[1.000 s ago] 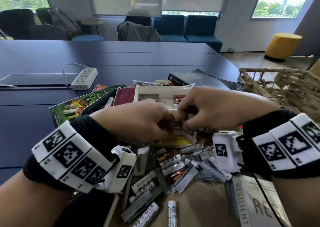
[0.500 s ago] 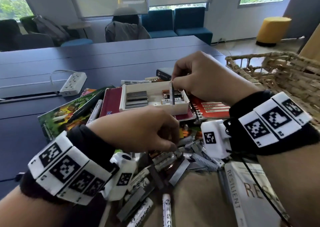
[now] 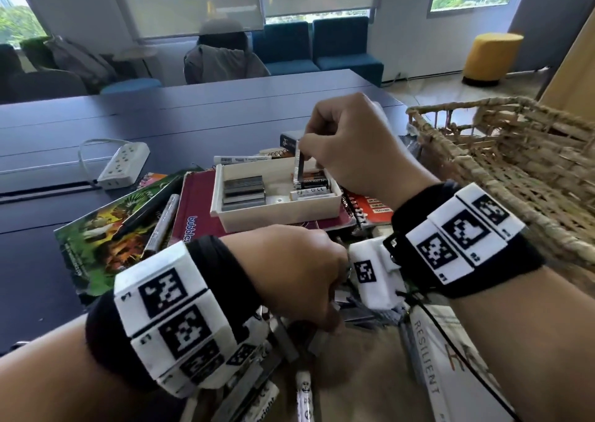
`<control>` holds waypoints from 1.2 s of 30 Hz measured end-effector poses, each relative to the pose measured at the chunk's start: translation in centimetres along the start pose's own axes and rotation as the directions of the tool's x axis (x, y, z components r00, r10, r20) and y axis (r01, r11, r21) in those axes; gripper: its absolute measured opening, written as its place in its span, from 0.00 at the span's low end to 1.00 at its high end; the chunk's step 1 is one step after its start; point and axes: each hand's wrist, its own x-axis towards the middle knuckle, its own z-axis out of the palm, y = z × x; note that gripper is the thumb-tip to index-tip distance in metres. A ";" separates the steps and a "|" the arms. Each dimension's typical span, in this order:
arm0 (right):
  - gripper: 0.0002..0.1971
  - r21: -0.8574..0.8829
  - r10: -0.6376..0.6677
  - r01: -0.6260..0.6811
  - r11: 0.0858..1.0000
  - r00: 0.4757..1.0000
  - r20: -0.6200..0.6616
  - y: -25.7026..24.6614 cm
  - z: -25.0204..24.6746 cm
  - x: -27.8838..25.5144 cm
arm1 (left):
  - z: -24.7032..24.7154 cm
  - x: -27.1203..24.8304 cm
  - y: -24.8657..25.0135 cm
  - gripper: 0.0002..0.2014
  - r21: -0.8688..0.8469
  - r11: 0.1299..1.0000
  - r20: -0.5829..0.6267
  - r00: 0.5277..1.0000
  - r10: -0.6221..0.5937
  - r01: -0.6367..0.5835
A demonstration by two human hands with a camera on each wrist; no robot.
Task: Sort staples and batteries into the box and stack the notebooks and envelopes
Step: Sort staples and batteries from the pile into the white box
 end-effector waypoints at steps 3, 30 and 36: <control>0.06 0.059 -0.017 0.019 0.998 0.999 -0.030 -0.1 0.5 0.0 | -0.1 0.0 0.0 0.20 -0.037 0.999 0.001 1.000 0.006 -0.006; 0.09 0.145 0.016 -0.011 0.989 0.999 -0.035 1.5 1.0 0.1 | 1.1 -1.2 -6.2 0.07 -0.837 0.543 -0.100 0.995 -0.024 -0.071; 0.09 0.159 0.014 -0.009 0.987 0.999 -0.030 1.8 1.2 0.3 | 1.0 -1.1 -6.2 0.06 -0.777 0.623 -0.148 0.988 -0.043 -0.089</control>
